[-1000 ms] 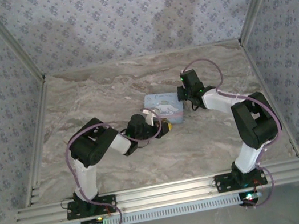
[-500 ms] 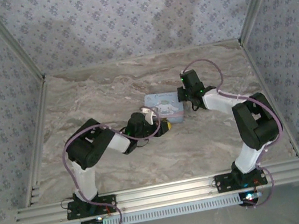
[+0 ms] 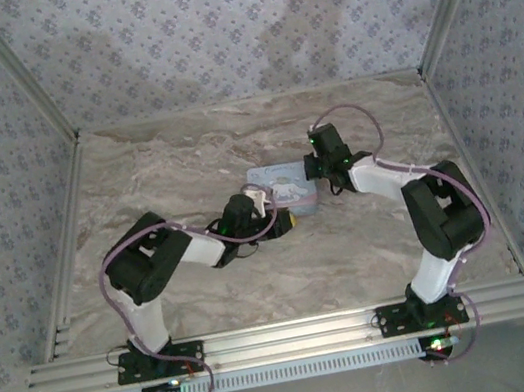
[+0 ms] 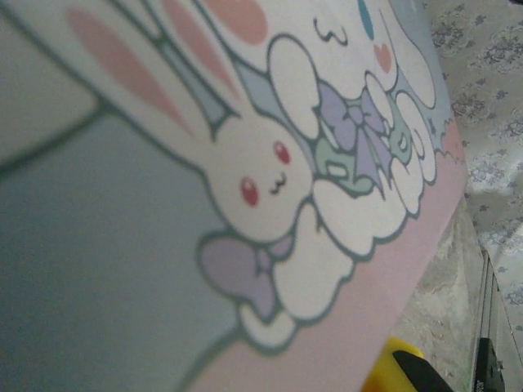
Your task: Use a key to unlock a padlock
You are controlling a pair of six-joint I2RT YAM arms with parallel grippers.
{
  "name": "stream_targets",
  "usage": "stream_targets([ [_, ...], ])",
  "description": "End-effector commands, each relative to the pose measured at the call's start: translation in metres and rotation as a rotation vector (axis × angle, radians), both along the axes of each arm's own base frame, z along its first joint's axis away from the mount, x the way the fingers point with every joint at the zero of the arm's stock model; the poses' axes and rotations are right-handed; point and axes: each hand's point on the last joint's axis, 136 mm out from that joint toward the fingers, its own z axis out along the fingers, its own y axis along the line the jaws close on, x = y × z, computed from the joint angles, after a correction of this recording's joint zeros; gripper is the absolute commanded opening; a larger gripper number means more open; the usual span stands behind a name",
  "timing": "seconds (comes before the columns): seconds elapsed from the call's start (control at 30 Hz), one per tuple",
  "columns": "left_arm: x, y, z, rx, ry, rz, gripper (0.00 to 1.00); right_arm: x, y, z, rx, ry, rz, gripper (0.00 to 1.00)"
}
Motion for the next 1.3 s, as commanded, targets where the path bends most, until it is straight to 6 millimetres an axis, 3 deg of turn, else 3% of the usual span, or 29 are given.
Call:
stream_targets([
  [0.0, -0.002, 0.007, 0.01, 0.001, 0.038, 0.032, 0.0, -0.001, 0.013, -0.004, 0.01, 0.032, 0.03, 0.0],
  [0.4, -0.001, 0.024, 0.011, 0.044, 0.084, 0.125, 0.0, 0.009, 0.019, -0.001, -0.002, 0.039, 0.05, 0.0],
  [0.77, 0.002, 0.022, 0.024, 0.032, 0.092, 0.144, 0.0, 0.001, -0.006, 0.016, 0.015, 0.013, 0.009, 0.0],
  [1.0, 0.006, 0.018, 0.034, 0.027, 0.1, 0.15, 0.0, -0.019, -0.018, 0.045, 0.129, -0.015, 0.024, 0.0],
  [1.27, 0.01, 0.012, 0.044, -0.006, 0.134, 0.156, 0.0, -0.065, -0.018, 0.092, 0.384, -0.078, 0.122, 0.0],
])
